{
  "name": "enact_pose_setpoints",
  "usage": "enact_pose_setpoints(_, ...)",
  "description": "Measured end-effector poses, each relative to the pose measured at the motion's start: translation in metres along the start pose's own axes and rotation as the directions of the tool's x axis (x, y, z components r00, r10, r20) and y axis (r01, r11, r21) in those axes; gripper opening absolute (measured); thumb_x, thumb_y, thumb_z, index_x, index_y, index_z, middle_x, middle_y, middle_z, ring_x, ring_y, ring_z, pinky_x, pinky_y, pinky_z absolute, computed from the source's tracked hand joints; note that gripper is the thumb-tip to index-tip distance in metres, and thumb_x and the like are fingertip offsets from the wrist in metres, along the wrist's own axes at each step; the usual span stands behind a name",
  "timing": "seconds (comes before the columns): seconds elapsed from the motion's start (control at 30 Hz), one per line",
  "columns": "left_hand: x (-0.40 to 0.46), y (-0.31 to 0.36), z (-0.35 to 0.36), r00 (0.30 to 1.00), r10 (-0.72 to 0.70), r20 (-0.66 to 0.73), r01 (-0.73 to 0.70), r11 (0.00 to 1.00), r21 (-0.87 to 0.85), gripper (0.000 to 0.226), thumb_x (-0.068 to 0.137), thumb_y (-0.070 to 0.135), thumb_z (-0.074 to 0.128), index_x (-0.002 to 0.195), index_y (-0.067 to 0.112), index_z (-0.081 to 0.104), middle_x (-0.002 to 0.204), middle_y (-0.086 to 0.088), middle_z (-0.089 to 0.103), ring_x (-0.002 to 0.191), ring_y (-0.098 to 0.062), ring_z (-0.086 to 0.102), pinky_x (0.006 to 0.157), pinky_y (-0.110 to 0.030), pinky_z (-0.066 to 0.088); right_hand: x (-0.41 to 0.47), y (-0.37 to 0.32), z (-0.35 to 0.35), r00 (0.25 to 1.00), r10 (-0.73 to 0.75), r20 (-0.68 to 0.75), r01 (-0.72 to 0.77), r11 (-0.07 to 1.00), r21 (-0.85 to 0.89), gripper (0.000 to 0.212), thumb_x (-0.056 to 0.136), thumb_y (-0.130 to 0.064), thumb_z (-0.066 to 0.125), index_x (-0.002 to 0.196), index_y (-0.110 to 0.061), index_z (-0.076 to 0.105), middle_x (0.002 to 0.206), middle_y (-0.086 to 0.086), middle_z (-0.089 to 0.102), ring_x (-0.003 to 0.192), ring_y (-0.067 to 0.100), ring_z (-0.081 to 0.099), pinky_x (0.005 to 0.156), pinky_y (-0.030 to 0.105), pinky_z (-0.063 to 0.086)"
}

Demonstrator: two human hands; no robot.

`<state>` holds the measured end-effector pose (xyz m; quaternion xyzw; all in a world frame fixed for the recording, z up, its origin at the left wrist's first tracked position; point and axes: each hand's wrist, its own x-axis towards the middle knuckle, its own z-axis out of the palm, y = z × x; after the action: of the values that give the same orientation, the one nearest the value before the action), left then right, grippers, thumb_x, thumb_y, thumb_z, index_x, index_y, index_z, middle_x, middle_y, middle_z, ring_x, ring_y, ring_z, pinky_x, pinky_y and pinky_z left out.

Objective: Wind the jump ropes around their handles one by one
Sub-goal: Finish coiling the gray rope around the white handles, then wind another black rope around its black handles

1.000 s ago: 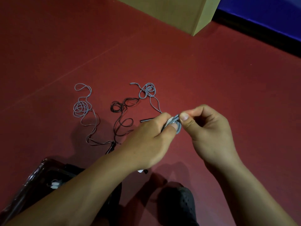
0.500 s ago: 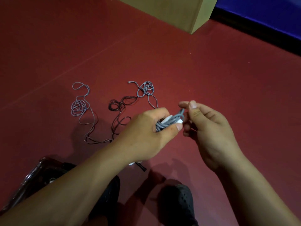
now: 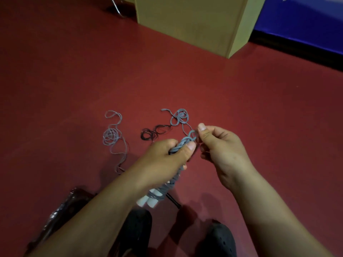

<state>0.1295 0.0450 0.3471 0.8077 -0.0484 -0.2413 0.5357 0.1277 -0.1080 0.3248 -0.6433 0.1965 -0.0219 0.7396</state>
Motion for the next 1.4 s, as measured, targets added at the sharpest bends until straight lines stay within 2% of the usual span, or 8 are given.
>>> enact_pose_setpoints(0.27, -0.046, -0.015, -0.063, 0.972, -0.195, -0.131, 0.124, 0.898, -0.422, 0.029, 0.094, 0.048, 0.058, 0.086, 0.022, 0.07, 0.077, -0.002, 0.073, 0.062, -0.016, 0.061, 0.06, -0.028, 0.049, -0.009, 0.012, 0.104, 0.956, 0.023, 0.291, -0.062, 0.99, 0.125, 0.029, 0.093, -0.03, 0.061, 0.071, -0.012, 0.065, 0.053, 0.004, 0.055, 0.041, 0.015, 0.047, 0.039, 0.023, 0.039)
enact_pose_setpoints(0.5, -0.053, -0.113, -0.119, 0.885, -0.389, -0.257, 0.163, 0.775, -0.611, 0.026, 0.098, 0.039, 0.056, 0.091, 0.015, 0.064, 0.069, -0.002, 0.064, 0.052, -0.014, 0.055, 0.051, -0.024, 0.046, -0.011, 0.079, 0.189, 0.919, 0.08, 0.385, -0.031, 0.991, -0.133, 0.026, 0.09, -0.031, 0.067, 0.07, -0.016, 0.066, 0.052, -0.011, 0.052, 0.043, 0.001, 0.041, 0.046, 0.015, 0.036)
enact_pose_setpoints(0.73, -0.076, -0.244, -0.119, 0.794, -0.56, -0.235, 0.15, 0.555, -0.818, 0.021, 0.096, 0.022, 0.059, 0.111, 0.011, 0.069, 0.102, -0.02, 0.073, 0.094, -0.037, 0.07, 0.088, -0.048, 0.054, -0.03, 0.191, 0.264, 0.742, 0.383, 0.55, -0.229, 0.916, -0.329, 0.027, 0.094, -0.034, 0.062, 0.079, -0.012, 0.069, 0.067, 0.004, 0.061, 0.06, 0.012, 0.053, 0.053, 0.021, 0.043)
enact_pose_setpoints(0.9, -0.085, -0.31, -0.12, 0.747, -0.645, -0.163, 0.118, 0.369, -0.922, 0.037, 0.083, -0.007, 0.044, 0.116, 0.001, 0.058, 0.092, -0.021, 0.061, 0.073, -0.03, 0.063, 0.07, -0.039, 0.053, -0.033, 0.253, 0.275, 0.625, 0.58, 0.523, -0.313, 0.8, -0.512, 0.032, 0.095, -0.044, 0.057, 0.081, -0.017, 0.069, 0.072, 0.003, 0.062, 0.061, 0.012, 0.052, 0.058, 0.028, 0.043)
enact_pose_setpoints(1.03, -0.083, -0.364, -0.11, 0.632, -0.757, -0.165, 0.149, 0.328, -0.933, 0.034, 0.087, -0.009, 0.05, 0.116, 0.002, 0.061, 0.096, -0.02, 0.07, 0.082, -0.031, 0.069, 0.081, -0.047, 0.058, -0.031, 0.295, 0.27, 0.574, 0.679, 0.457, -0.397, 0.719, -0.57, 0.029, 0.098, -0.04, 0.052, 0.087, -0.018, 0.068, 0.082, -0.001, 0.065, 0.064, 0.011, 0.052, 0.061, 0.025, 0.04)
enact_pose_setpoints(1.13, -0.083, -0.4, -0.103, 0.488, -0.856, -0.168, 0.084, 0.237, -0.968, 0.019, 0.091, 0.007, 0.064, 0.109, 0.002, 0.063, 0.08, -0.012, 0.071, 0.069, -0.024, 0.068, 0.074, -0.041, 0.056, -0.035, 0.32, 0.257, 0.552, 0.725, 0.412, -0.352, 0.65, -0.673, 0.026, 0.098, -0.039, 0.052, 0.085, -0.021, 0.064, 0.084, -0.002, 0.063, 0.069, 0.011, 0.057, 0.061, 0.028, 0.042)
enact_pose_setpoints(1.23, -0.088, -0.43, -0.096, 0.374, -0.91, -0.18, 0.016, 0.2, -0.98, 0.033, 0.089, 0.018, 0.07, 0.116, 0.002, 0.061, 0.086, -0.012, 0.07, 0.071, -0.025, 0.068, 0.074, -0.04, 0.055, -0.04, 0.327, 0.255, 0.532, 0.727, 0.433, -0.319, 0.646, -0.694, 0.022, 0.1, -0.033, 0.051, 0.09, -0.019, 0.066, 0.091, 0.001, 0.063, 0.08, 0.016, 0.059, 0.067, 0.029, 0.043)
enact_pose_setpoints(1.4, -0.101, -0.435, -0.085, 0.46, -0.866, -0.196, 0.126, 0.282, -0.951, 0.035, 0.089, 0.013, 0.066, 0.121, 0.024, 0.064, 0.109, -0.009, 0.075, 0.098, -0.03, 0.073, 0.09, -0.05, 0.056, -0.039, 0.324, 0.268, 0.551, 0.692, 0.466, -0.332, 0.695, -0.637, 0.018, 0.098, -0.035, 0.054, 0.095, -0.023, 0.067, 0.092, -0.001, 0.064, 0.083, 0.015, 0.062, 0.065, 0.029, 0.047)
